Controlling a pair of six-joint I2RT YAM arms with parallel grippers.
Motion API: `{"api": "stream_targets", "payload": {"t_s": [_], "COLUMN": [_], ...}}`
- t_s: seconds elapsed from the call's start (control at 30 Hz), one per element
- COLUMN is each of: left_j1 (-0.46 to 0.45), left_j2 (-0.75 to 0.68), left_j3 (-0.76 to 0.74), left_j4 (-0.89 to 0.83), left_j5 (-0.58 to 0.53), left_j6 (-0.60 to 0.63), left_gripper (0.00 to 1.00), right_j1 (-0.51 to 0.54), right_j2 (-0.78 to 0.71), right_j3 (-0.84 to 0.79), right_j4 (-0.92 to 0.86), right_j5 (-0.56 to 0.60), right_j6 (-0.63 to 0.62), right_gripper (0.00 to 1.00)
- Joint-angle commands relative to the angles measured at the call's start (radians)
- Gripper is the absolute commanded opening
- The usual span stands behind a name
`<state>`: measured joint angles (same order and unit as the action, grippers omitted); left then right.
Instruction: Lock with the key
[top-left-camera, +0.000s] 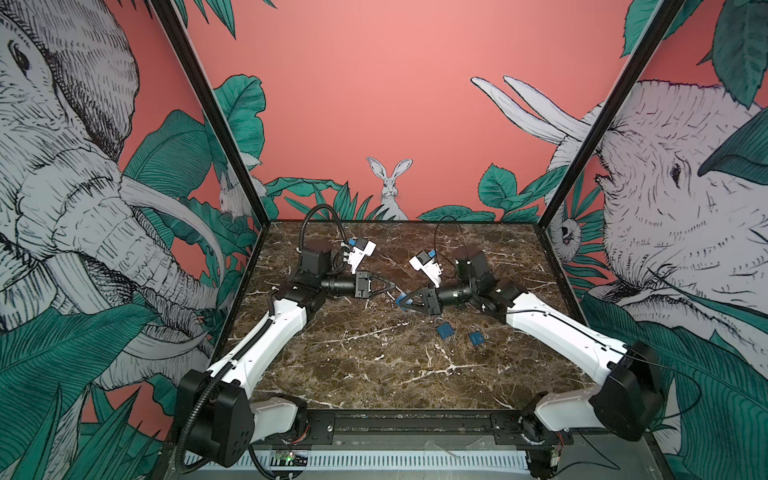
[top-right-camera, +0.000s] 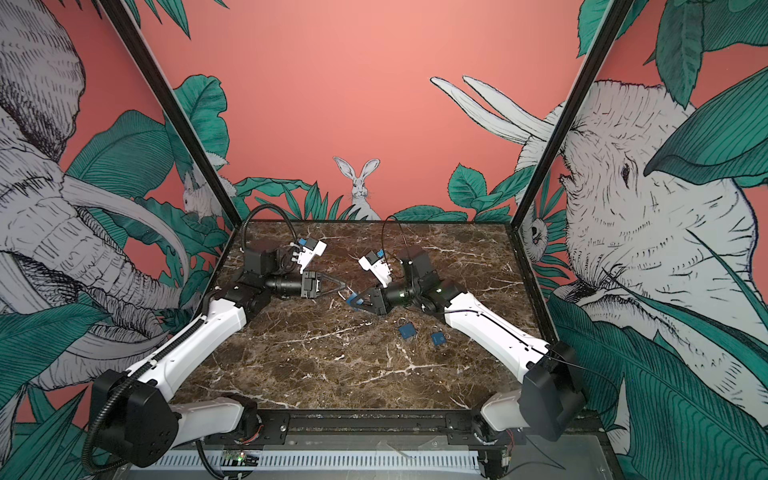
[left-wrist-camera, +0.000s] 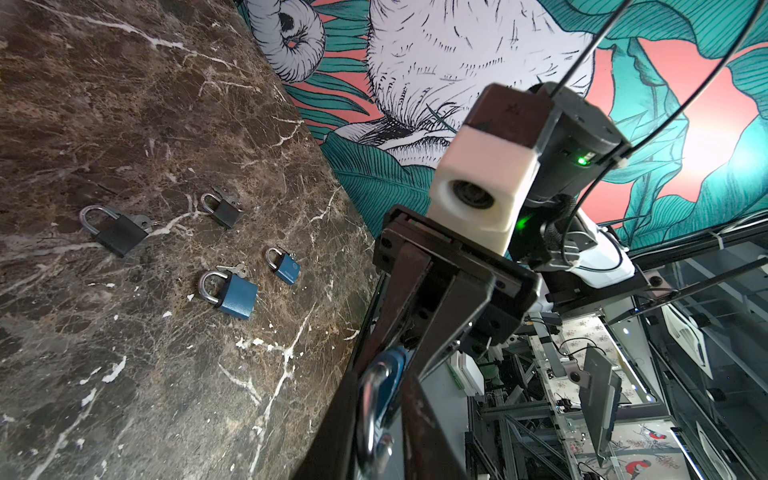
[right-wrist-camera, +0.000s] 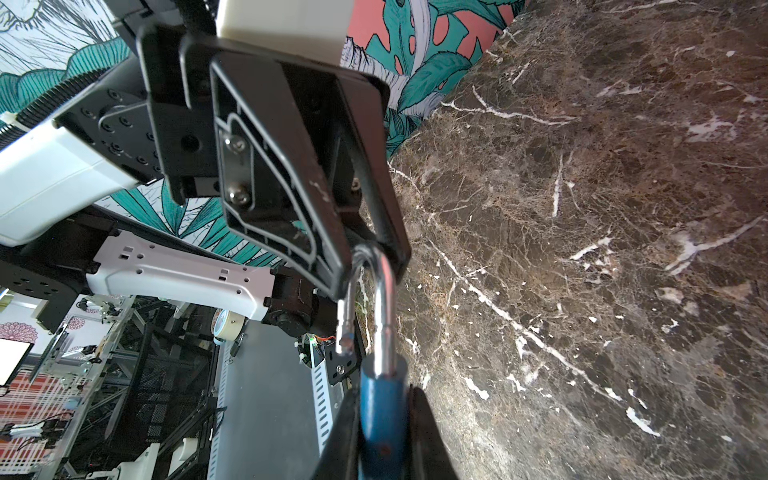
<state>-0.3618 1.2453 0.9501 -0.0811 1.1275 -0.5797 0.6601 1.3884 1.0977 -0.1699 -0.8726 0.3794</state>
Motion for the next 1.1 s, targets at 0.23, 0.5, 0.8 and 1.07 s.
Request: {"api": "stream_targets", "payload": {"t_s": [0.23,0.5,0.8,1.07], "left_j1": [0.005,0.01,0.012,0.011], "left_j2": [-0.021,-0.013,0.003,0.012], "left_j3": [-0.019,-0.019,-0.026,-0.051], "left_j4": [-0.023,-0.044,-0.09,-0.089], "left_j5": [0.032,0.032,0.025,-0.015], "left_j6": [0.029,0.035,0.09,0.125], "left_gripper": [0.17,0.02,0.0,0.0], "right_j1": [-0.006,-0.005,-0.005,-0.005], "right_j2": [-0.014,-0.026,-0.068,-0.119], "right_j3": [0.008,0.008,-0.01,-0.062], "right_j4": [0.067,0.089,0.246,0.465], "right_j5": [-0.029,-0.044,-0.168,-0.232], "right_j6": [0.019,0.044,0.208,0.41], "right_gripper": [0.0,0.0,0.0,0.0]}}
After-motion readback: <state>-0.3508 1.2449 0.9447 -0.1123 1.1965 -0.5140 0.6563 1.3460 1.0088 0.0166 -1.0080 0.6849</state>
